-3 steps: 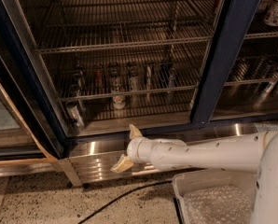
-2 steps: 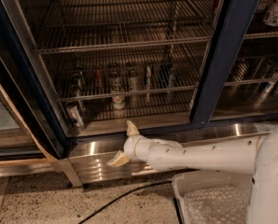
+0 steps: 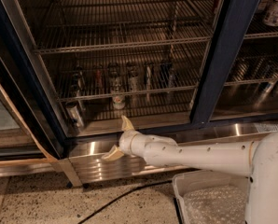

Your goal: Pick coke can from bottom shelf of fridge

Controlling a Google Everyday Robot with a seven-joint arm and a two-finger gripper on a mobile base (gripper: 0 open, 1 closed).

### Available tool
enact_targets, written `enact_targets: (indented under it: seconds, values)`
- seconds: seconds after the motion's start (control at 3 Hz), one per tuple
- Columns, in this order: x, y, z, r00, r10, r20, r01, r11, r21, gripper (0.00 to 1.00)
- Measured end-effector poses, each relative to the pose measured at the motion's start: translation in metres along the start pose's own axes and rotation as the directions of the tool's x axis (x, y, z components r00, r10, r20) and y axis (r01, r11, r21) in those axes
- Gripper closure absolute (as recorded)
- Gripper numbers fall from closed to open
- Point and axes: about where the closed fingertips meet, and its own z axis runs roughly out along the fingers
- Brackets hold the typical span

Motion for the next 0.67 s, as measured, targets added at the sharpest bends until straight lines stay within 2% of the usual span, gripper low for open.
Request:
enact_targets:
  seconds: [0.33,0.67]
  values:
    - [0.0,0.0,0.0,1.0,0.0,0.0,0.0,1.0,0.0,0.0]
    - [-0.01,-0.011,0.029,0.995,0.047,0.089,-0.052,0.9972,0.053,0.0]
